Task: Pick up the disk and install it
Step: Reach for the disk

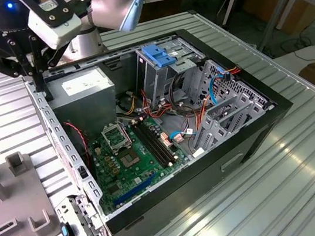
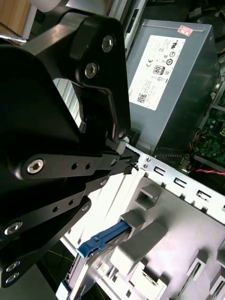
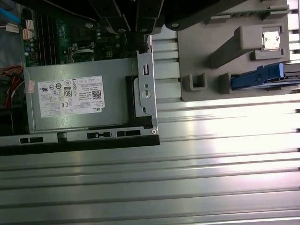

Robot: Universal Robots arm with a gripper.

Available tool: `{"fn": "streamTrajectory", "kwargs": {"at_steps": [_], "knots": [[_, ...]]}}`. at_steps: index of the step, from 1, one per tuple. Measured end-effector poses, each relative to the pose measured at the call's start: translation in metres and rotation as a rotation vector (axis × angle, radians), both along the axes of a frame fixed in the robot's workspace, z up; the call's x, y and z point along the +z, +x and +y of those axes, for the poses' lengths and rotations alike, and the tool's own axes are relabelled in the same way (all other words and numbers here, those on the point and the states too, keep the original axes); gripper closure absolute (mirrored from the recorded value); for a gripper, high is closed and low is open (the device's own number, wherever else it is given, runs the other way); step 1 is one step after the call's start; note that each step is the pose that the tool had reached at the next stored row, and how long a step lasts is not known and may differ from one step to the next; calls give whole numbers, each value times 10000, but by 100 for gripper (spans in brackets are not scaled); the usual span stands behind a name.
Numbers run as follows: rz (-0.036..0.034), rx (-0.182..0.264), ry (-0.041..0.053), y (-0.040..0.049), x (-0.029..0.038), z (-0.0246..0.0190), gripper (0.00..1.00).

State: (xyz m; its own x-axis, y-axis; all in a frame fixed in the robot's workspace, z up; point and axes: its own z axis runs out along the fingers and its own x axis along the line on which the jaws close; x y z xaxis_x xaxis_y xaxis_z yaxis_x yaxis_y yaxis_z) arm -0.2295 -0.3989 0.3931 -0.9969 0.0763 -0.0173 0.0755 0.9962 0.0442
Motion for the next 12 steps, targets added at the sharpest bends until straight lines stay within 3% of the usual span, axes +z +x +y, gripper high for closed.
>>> {"fn": "streamTrajectory", "kwargs": {"at_steps": [6, 8, 12], "knots": [[3, 0, 14, -161, -1, 2, 89], [11, 2, 32, -279, -1, 3, 89], [23, 0, 57, -407, -1, 4, 89]]}}
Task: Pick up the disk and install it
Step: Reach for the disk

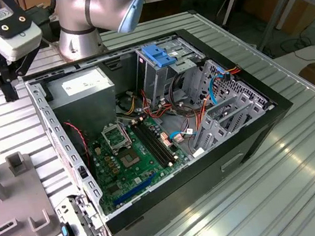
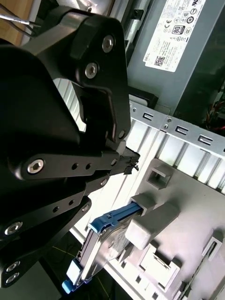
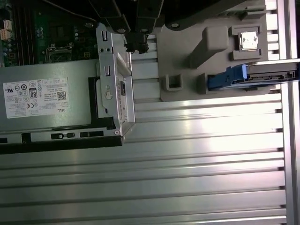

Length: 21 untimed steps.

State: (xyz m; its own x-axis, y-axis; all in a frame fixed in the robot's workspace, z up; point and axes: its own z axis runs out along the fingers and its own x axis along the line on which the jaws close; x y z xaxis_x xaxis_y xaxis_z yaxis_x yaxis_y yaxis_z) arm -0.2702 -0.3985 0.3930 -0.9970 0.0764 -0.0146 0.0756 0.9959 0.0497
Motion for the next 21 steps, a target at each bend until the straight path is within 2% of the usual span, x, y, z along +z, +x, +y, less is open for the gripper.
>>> {"fn": "streamTrajectory", "kwargs": {"at_steps": [6, 21], "knots": [[10, 1, 24, -167, -1, 0, 89], [47, 0, 29, -419, -2, 0, 89]]}}
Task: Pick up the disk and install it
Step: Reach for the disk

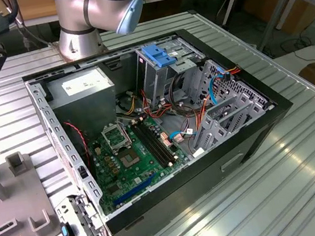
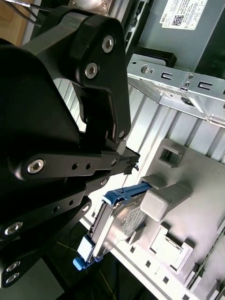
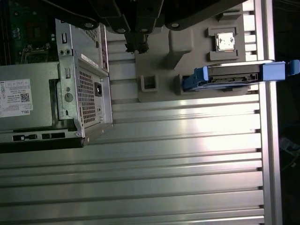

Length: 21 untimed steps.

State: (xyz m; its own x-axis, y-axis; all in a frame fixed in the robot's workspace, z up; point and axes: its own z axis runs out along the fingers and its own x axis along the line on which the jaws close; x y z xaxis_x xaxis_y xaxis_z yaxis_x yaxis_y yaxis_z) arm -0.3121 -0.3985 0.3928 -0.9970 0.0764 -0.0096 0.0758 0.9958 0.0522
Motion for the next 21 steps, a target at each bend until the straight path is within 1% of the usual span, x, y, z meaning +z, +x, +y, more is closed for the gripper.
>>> {"fn": "streamTrajectory", "kwargs": {"at_steps": [6, 14, 19, 20, 21], "knots": [[4, 0, 0, -52, 0, 0, 89], [3, 0, 1, -61, 0, 0, 89], [4, 0, 0, -109, -1, 3, 89], [5, 0, 0, -143, -1, 3, 89], [5, 0, 0, -155, -1, 3, 89]]}}
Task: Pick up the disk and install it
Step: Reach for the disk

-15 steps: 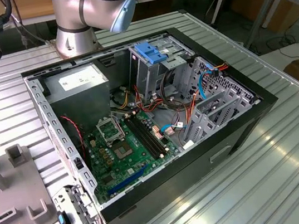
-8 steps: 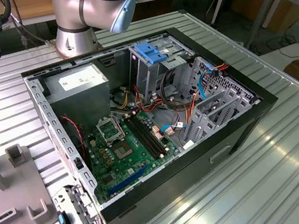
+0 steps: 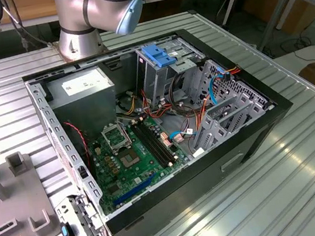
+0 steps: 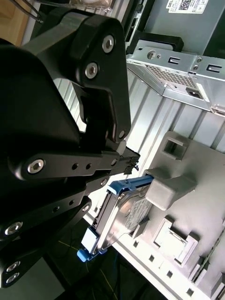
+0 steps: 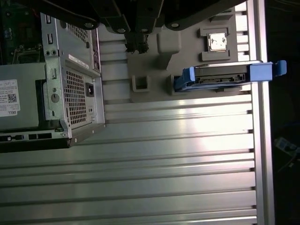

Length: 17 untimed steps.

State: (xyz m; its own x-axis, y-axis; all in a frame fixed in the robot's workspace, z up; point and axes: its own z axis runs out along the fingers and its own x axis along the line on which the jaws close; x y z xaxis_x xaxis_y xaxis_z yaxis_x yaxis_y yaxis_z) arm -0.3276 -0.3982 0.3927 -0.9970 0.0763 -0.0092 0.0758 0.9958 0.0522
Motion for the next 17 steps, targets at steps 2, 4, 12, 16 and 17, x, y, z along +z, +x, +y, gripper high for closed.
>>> {"fn": "streamTrajectory", "kwargs": {"at_steps": [2, 4, 12, 16, 17], "knots": [[1, 0, 0, -22, -1, 0, 89], [3, 0, 0, -49, -1, 0, 89], [12, 0, 0, -194, -4, 0, 89], [15, -1, 0, -242, -6, 0, 89], [15, 0, 0, -251, -6, 0, 89]]}}
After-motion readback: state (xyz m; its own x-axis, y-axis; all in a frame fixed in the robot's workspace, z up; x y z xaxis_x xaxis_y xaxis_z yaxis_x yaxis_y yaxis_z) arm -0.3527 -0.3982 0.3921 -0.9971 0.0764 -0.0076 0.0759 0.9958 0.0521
